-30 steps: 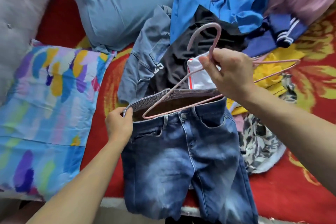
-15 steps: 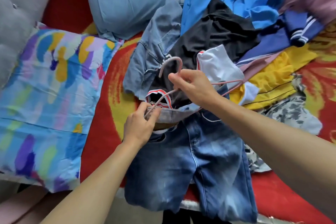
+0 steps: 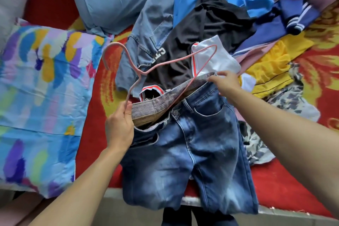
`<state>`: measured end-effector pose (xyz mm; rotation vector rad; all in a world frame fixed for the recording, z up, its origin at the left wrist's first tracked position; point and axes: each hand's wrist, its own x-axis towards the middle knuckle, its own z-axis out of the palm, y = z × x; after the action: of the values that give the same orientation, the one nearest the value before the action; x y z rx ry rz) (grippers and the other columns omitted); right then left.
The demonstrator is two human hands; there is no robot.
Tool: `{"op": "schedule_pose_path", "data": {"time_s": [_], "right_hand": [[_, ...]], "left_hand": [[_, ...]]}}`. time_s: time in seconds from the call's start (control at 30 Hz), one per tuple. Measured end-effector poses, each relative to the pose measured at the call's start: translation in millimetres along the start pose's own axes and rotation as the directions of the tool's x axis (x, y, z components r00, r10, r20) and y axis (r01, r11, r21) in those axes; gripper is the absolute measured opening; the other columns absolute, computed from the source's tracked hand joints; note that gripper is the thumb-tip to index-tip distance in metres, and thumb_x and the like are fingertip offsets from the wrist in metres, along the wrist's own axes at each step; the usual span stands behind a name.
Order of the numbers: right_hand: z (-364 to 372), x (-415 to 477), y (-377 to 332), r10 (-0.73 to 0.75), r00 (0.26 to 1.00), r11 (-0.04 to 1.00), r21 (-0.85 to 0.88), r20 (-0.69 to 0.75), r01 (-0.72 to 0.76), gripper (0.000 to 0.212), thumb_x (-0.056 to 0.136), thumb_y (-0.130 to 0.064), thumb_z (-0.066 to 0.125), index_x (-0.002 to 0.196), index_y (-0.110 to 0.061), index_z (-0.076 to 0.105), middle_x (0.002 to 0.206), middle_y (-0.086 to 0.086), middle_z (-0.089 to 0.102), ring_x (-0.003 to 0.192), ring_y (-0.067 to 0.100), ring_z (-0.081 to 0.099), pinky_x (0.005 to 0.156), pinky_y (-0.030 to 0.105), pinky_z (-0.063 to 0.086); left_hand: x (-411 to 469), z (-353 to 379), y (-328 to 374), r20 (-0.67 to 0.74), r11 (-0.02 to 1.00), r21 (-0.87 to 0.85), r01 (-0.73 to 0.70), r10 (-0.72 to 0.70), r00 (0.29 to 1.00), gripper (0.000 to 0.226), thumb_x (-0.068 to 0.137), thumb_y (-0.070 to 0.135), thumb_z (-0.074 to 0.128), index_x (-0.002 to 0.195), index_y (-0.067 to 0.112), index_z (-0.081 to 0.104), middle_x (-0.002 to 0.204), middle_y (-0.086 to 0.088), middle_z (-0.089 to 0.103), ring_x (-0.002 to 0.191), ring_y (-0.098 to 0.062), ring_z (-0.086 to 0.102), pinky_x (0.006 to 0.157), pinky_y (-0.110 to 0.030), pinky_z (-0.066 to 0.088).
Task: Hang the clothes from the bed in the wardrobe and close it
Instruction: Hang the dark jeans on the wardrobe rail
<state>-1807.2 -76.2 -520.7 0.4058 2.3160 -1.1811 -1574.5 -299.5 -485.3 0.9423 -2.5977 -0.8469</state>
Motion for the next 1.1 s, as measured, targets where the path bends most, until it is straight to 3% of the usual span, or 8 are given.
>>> {"op": "schedule_pose_path", "data": {"time_s": [0.07,0.17,0.27,0.5,0.63,0.73,0.83,1.1], "right_hand": [[13.5,-6.1,-3.7,-0.045,0.998,0.985,-0.167,0.044,0.052,0.062,0.068,-0.047,0.077,0.120,-0.023,0.055,0.102,-0.002,0.059,0.092,0.021,0.057,0.085,0.038,0.051],[20.3,-7.9,-11.9,-0.083,0.997,0.933,-0.350,0.003,0.079,0.038,0.077,-0.040,0.068,0.108,-0.018,0.060,0.099,0.004,0.063,0.094,0.029,0.060,0.084,0.036,0.050],[5.5,-1.9,-5.4,-0.063,0.996,0.958,-0.285,-0.069,0.041,0.023,0.076,-0.025,0.057,0.086,-0.009,0.070,0.087,0.012,0.069,0.085,0.034,0.065,0.076,0.037,0.054],[-47.0,8.1,-3.9,0.034,0.992,0.997,0.078,-0.122,-0.025,0.003,0.076,-0.011,0.075,0.076,-0.012,0.072,0.079,0.010,0.062,0.070,0.024,0.061,0.052,0.031,0.054],[-53.5,1.5,-9.7,-0.150,0.974,0.985,-0.107,-0.170,0.133,0.022,0.071,-0.015,0.070,0.091,-0.025,0.070,0.092,0.008,0.069,0.088,0.029,0.067,0.076,0.042,0.058],[-55.4,-26.3,-9.2,-0.537,0.844,0.705,-0.556,-0.012,0.441,0.050,0.078,-0.005,0.055,0.123,-0.025,0.063,0.109,0.014,0.070,0.099,0.036,0.063,0.087,0.041,0.050],[-51.8,-41.8,-5.8,-0.644,0.761,0.537,-0.659,0.083,0.527,0.050,0.078,0.002,0.050,0.123,-0.015,0.064,0.111,0.022,0.068,0.097,0.043,0.062,0.084,0.044,0.049],[-62.3,-44.9,0.1,-0.570,0.776,0.467,-0.671,0.268,0.575,0.048,0.074,0.007,0.050,0.112,-0.013,0.071,0.104,0.022,0.070,0.099,0.039,0.063,0.086,0.042,0.050]], "left_hand": [[-1.6,-4.4,-0.3,0.031,0.999,-0.025,-0.044,0.044,0.999,0.021,0.099,0.016,0.048,0.107,0.005,0.063,0.070,-0.008,0.059,0.069,-0.036,0.059,0.061,-0.031,0.032],[-7.7,-9.4,-2.4,0.082,0.993,-0.005,-0.115,0.115,0.990,0.031,0.097,0.007,0.050,0.127,0.008,0.056,0.090,-0.011,0.065,0.084,-0.035,0.060,0.067,-0.033,0.038],[-9.1,-14.7,-13.4,0.106,0.991,0.005,-0.131,0.130,0.986,0.042,0.095,0.003,0.049,0.135,0.014,0.049,0.120,-0.013,0.064,0.101,-0.033,0.060,0.080,-0.031,0.041],[-6.1,-8.4,-19.4,0.345,0.943,-0.034,-0.332,0.323,0.881,0.044,0.093,0.014,0.038,0.134,0.027,0.043,0.112,-0.005,0.059,0.095,-0.029,0.061,0.081,-0.046,0.049],[2.4,-12.5,-23.2,0.395,0.942,0.024,-0.336,0.300,0.868,0.045,0.093,0.008,0.041,0.132,0.030,0.042,0.112,-0.006,0.058,0.094,-0.034,0.061,0.079,-0.048,0.051],[8.6,-15.8,-26.9,0.408,0.946,0.095,-0.311,0.248,0.879,0.049,0.091,-0.001,0.045,0.130,0.028,0.041,0.113,-0.010,0.058,0.092,-0.038,0.061,0.077,-0.047,0.050],[9.0,-17.4,-23.8,0.403,0.968,0.094,-0.231,0.175,0.898,0.044,0.088,-0.004,0.045,0.126,0.019,0.045,0.114,-0.013,0.058,0.096,-0.038,0.059,0.079,-0.038,0.043],[-7.7,-19.5,28.1,0.242,0.989,0.059,-0.132,0.114,0.964,0.068,0.079,0.073,0.033,0.134,0.038,0.049,0.125,0.000,0.061,0.113,-0.029,0.056,0.083,-0.042,0.047]]}}
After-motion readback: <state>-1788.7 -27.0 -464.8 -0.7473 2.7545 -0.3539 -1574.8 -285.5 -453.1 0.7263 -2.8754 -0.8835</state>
